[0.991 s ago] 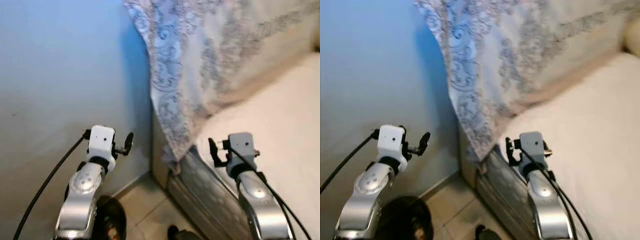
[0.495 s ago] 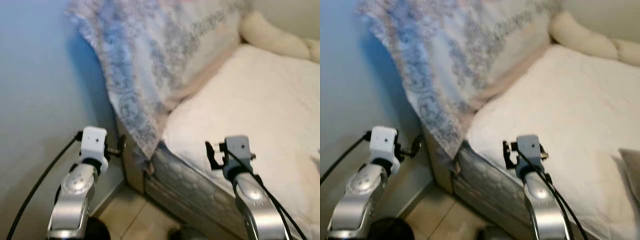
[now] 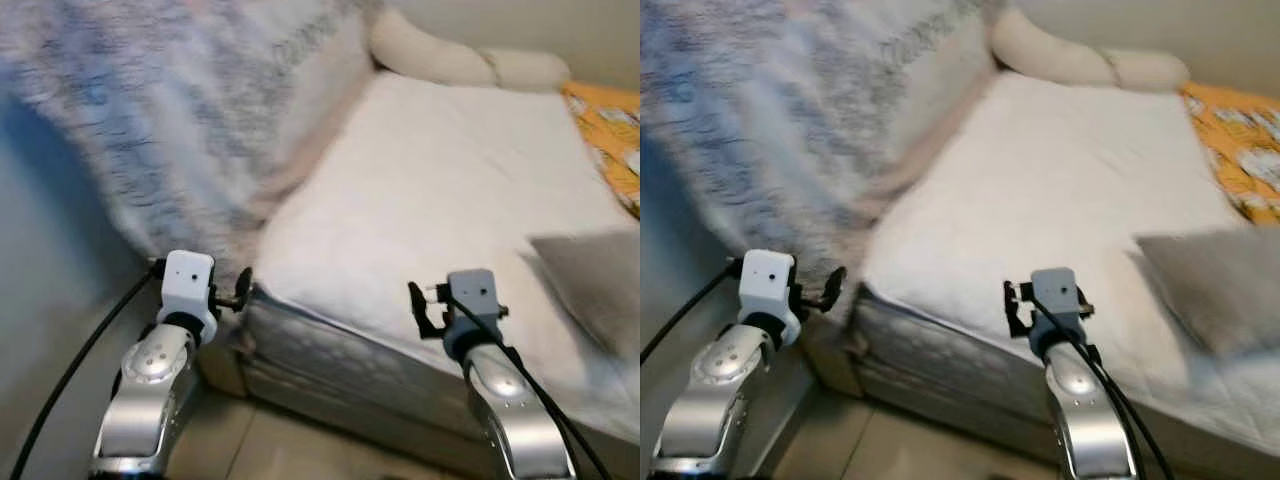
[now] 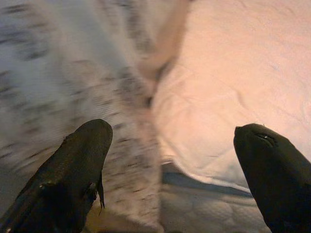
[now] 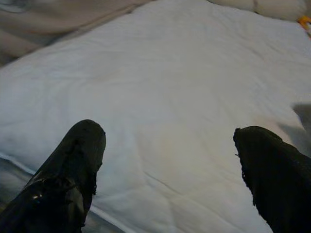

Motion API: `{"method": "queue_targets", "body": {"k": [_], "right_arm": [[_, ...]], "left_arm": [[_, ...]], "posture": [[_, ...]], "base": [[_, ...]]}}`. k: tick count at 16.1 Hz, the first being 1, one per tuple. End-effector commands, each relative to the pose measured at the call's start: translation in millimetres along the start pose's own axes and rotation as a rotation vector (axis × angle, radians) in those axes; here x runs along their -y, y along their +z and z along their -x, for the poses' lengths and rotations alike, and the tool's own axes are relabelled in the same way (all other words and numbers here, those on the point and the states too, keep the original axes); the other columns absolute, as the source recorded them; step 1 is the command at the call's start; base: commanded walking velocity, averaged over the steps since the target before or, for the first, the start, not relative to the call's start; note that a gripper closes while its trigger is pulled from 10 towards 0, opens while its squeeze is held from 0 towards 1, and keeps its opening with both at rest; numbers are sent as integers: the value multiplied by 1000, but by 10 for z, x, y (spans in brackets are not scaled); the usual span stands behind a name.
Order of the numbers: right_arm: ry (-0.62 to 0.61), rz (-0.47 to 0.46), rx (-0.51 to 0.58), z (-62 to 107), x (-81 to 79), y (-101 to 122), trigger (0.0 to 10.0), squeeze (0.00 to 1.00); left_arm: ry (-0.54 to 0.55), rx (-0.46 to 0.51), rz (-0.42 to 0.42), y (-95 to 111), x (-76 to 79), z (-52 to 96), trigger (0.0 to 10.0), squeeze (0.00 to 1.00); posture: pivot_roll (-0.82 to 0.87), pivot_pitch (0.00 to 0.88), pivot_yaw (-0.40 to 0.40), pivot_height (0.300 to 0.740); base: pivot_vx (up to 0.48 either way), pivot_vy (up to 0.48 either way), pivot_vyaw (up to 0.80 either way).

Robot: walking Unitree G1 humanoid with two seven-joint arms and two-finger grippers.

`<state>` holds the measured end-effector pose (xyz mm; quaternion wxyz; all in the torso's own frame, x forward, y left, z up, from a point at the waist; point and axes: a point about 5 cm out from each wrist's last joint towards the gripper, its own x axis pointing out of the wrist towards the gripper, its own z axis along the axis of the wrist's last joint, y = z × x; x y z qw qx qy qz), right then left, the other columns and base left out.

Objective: Clean up the room

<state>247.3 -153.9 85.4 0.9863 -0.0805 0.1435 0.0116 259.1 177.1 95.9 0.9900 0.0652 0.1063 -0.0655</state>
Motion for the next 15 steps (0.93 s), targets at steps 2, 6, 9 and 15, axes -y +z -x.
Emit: {"method": "queue_targets", "body": {"k": [2, 6, 9, 15], "right_arm": [[-26, 4, -12, 1, 75, -17, 10000, 0], [-30, 3, -12, -12, 84, -9, 10000, 0], [-51, 18, 1, -37, 138, 21, 10000, 0], [-59, 24, 12, -64, 151, 52, 10000, 0]], "left_arm": [[19, 47, 2, 75, 29, -47, 10000, 0], [42, 48, 29, 58, -24, -60, 10000, 0], [33, 64, 50, 66, 12, -66, 10000, 0], [41, 75, 66, 85, -10, -89, 10000, 0]], "posture": [[-13, 0, 14, 740], [-15, 0, 15, 740], [-21, 0, 20, 740], [-23, 0, 22, 740]], "base": [[0, 0, -781], [0, 0, -784], [190, 0, -781], [388, 0, 0]]}}
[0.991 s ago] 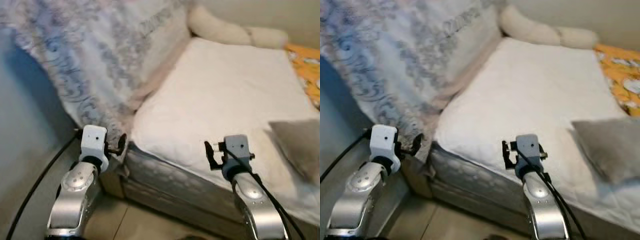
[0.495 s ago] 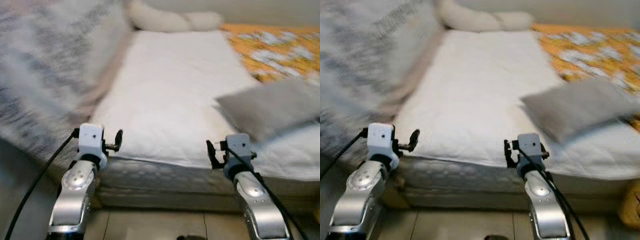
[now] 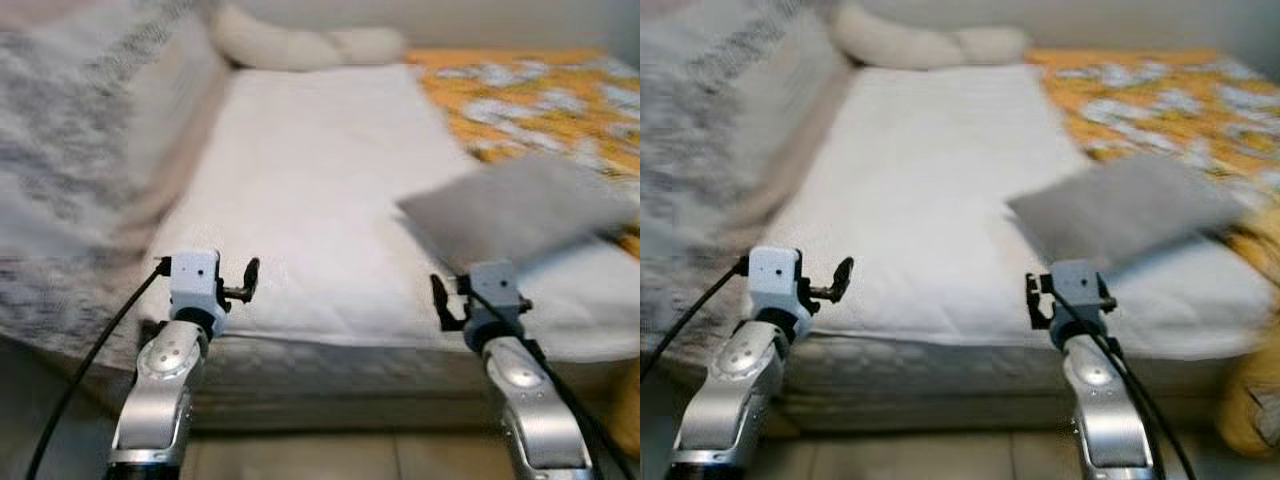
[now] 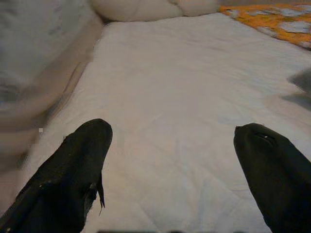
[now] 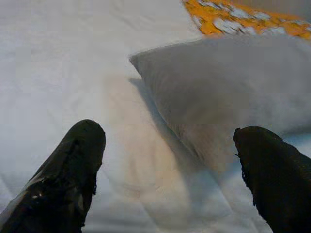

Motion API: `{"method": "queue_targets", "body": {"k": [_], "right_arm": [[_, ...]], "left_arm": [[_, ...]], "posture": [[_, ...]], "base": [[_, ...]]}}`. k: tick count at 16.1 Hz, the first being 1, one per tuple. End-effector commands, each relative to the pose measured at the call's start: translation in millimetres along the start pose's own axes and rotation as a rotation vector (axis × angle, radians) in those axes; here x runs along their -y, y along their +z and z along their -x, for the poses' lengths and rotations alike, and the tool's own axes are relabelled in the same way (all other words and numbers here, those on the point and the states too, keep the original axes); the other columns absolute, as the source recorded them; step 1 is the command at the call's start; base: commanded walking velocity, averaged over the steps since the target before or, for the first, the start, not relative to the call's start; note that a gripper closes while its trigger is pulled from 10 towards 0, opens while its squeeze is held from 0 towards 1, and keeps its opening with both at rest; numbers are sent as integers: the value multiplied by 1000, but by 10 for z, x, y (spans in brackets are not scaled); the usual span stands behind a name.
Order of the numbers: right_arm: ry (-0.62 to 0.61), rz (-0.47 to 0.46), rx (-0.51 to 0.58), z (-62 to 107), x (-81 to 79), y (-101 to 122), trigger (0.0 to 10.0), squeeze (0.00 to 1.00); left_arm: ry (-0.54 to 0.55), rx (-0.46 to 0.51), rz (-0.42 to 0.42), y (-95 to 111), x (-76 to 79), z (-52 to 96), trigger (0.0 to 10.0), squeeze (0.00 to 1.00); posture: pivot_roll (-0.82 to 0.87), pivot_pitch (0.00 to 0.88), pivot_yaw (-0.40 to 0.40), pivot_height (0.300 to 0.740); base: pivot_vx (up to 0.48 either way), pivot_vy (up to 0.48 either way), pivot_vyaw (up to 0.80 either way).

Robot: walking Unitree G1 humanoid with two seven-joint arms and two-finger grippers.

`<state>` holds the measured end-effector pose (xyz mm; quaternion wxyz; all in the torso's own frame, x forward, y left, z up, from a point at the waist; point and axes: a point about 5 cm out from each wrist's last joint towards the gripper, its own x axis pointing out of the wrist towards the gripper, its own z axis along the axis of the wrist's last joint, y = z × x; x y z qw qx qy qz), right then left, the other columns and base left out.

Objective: Clean up the room

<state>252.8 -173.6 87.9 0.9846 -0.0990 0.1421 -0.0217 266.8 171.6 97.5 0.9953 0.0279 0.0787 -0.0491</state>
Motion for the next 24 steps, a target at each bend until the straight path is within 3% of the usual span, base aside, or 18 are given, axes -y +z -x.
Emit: {"method": "queue_targets", "body": {"k": [1, 10, 19, 24], "right_arm": [[12, -4, 16, -17, -52, 48, 10000, 0], [9, 3, 35, -47, -44, 82, 10000, 0], [-10, 18, 48, -50, -33, 96, 10000, 0], [-20, 18, 73, -53, -4, 140, 10000, 0]], "left_arm": [[12, 17, -8, 50, -49, -17, 10000, 0], [16, 22, -9, 63, -55, -47, 10000, 0], [-4, 34, -32, 65, -24, -24, 10000, 0], [2, 24, -19, 35, -10, -26, 10000, 0]], "posture": [[-23, 0, 22, 740], [-22, 0, 23, 740], [-22, 0, 22, 740], [-26, 0, 21, 740]], "base": [[386, 0, 0], [371, 0, 0], [0, 0, 0], [0, -442, 0]]}}
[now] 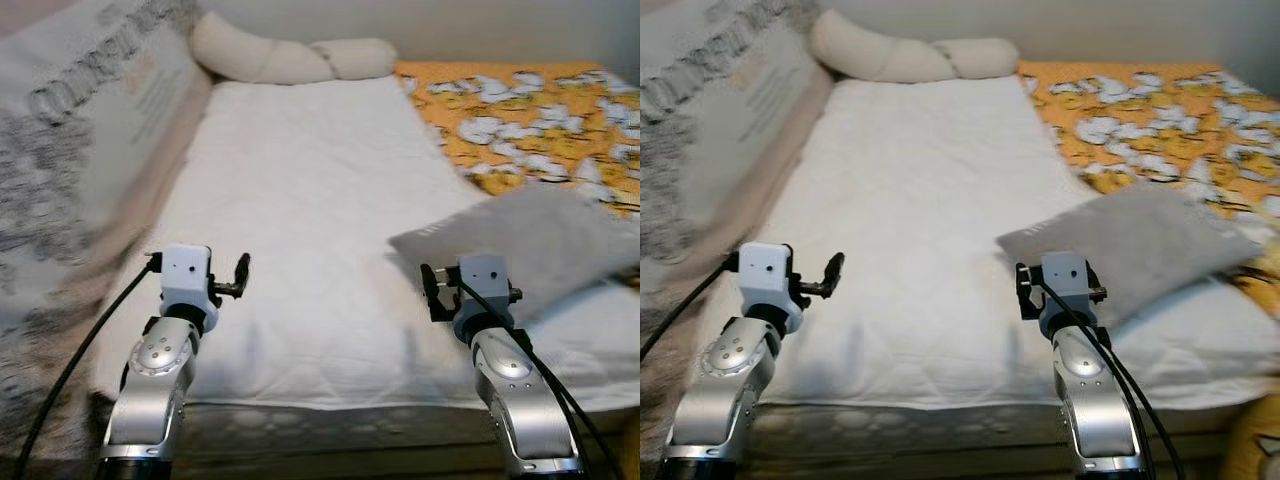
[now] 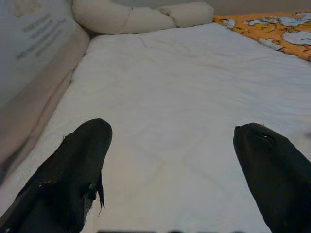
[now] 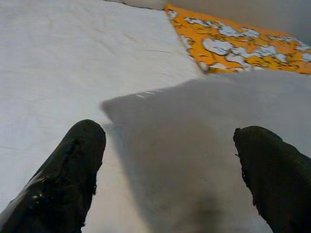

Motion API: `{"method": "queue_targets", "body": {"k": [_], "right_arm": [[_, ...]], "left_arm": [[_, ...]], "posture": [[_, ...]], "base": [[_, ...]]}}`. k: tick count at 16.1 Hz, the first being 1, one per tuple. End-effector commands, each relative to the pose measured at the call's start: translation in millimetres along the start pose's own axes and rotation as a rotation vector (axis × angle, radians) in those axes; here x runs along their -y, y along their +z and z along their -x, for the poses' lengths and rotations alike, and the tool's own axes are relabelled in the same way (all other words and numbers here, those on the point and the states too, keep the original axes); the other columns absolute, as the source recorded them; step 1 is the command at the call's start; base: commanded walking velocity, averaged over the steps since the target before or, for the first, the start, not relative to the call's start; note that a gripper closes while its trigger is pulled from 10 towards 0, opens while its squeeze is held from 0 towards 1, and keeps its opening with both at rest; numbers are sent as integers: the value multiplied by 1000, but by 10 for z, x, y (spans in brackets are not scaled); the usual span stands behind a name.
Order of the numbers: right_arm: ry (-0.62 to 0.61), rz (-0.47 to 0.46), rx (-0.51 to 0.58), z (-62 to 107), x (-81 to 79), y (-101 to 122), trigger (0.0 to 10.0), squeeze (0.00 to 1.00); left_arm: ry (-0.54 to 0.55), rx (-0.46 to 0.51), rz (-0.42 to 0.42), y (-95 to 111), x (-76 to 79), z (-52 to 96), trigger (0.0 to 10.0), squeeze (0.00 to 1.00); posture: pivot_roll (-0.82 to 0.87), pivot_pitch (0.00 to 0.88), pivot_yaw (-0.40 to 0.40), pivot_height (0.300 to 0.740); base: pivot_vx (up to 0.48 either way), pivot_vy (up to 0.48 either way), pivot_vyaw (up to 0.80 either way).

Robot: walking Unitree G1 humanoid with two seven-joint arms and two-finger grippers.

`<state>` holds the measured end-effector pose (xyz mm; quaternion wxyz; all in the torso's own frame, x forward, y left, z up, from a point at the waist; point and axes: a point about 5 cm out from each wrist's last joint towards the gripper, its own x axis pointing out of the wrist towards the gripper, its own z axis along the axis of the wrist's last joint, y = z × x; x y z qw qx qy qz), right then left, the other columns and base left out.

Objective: Clean up the room

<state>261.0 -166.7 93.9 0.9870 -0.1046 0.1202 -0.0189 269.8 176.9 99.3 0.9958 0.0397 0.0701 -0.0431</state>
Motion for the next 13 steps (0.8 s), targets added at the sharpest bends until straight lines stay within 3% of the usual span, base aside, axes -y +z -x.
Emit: {"method": "queue_targets", "body": {"k": [1, 13], "right_arm": [[-17, 10, 26, 1, 54, 44, 10000, 0], [-1, 11, 38, -22, 35, 77, 10000, 0]], "left_arm": [[-10, 7, 6, 14, 45, -5, 10000, 0], [1, 7, 18, 19, 36, -34, 10000, 0]], "posture": [[-26, 0, 20, 740], [-27, 0, 22, 740]], "base": [[0, -465, 0], [0, -435, 0]]}}
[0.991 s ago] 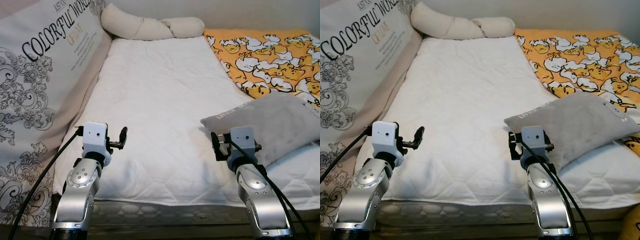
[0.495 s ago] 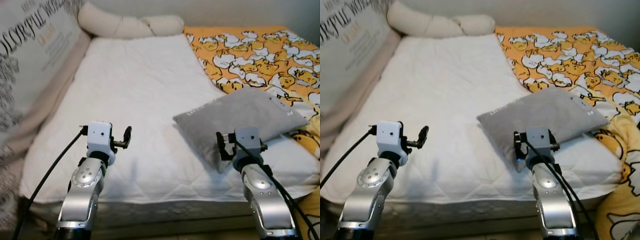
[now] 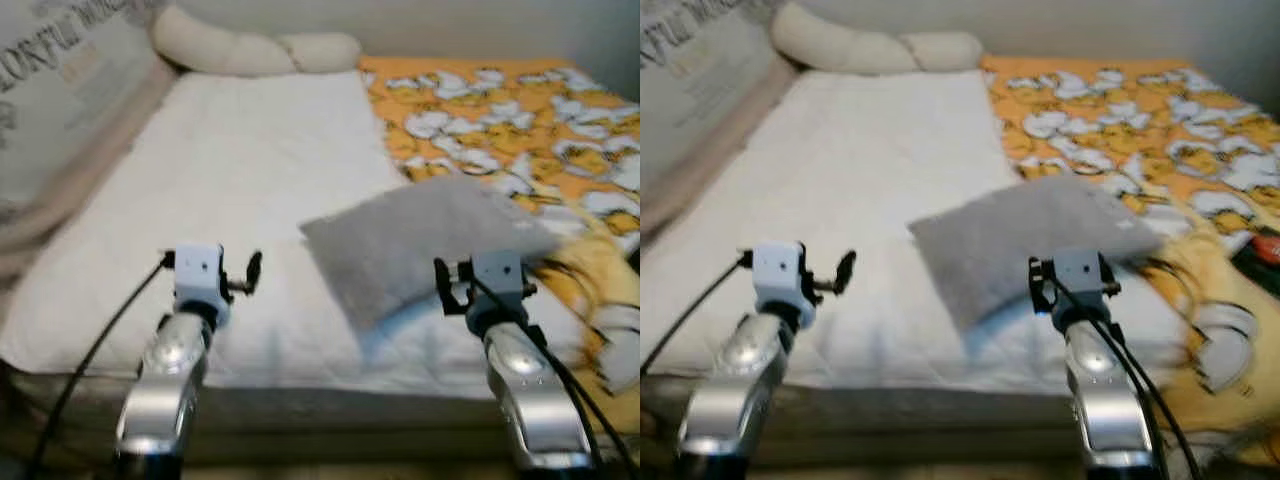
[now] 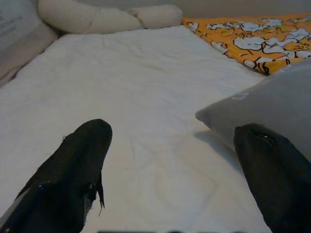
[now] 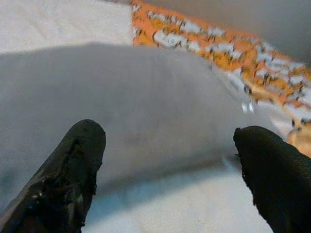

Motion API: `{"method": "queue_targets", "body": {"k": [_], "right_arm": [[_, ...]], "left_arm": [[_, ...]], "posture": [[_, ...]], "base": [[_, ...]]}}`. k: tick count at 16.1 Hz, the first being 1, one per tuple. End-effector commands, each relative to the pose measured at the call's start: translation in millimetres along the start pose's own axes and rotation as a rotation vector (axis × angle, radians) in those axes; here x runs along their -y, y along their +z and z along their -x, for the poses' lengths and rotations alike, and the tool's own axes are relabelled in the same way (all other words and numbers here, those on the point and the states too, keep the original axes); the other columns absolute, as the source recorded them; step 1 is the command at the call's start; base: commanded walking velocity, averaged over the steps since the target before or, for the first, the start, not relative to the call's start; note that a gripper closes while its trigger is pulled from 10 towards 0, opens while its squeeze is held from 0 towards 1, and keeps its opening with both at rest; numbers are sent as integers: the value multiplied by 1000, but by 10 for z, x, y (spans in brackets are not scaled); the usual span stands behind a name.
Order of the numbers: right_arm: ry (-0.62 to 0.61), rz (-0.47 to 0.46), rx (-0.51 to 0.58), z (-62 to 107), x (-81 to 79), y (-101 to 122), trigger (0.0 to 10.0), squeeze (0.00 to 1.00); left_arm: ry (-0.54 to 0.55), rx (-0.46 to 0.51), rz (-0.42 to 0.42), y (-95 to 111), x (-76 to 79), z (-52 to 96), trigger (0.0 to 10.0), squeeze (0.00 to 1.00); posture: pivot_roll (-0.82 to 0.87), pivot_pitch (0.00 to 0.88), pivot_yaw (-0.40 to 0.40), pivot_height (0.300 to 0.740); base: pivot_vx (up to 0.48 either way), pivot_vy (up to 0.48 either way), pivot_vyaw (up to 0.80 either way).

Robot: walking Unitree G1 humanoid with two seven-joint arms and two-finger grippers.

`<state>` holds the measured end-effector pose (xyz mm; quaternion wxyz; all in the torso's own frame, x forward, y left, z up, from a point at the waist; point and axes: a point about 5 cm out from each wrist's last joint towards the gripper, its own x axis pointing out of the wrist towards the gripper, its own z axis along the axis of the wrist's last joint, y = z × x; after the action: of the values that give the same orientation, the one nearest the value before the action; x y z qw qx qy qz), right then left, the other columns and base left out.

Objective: Clean up the room

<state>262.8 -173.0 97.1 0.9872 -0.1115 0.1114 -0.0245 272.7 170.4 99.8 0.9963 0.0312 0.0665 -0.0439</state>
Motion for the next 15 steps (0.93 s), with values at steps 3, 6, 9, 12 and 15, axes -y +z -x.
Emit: {"method": "queue_targets", "body": {"k": [3, 6, 9, 12, 15], "right_arm": [[22, -3, 23, -16, -49, 59, 10000, 0], [25, -5, 25, -24, -54, 61, 10000, 0], [25, -5, 26, -30, -58, 67, 10000, 0], [26, -6, 26, -34, -59, 67, 10000, 0], [25, -5, 24, -35, -63, 61, 10000, 0]], "left_arm": [[32, 0, 55, 28, -55, -27, 10000, 0], [20, 16, 34, 53, -76, -31, 10000, 0], [18, 20, 49, 56, -90, -35, 10000, 0], [13, 17, 45, 52, -83, -36, 10000, 0], [11, 17, 45, 51, -83, -35, 10000, 0]], "posture": [[-28, 0, 25, 740], [-28, 0, 26, 740], [-27, 0, 27, 740], [-26, 0, 27, 740], [-23, 0, 28, 740]], "base": [[0, 0, 0], [0, 0, 0], [279, 0, 0], [296, 0, 0], [294, 0, 0]]}}
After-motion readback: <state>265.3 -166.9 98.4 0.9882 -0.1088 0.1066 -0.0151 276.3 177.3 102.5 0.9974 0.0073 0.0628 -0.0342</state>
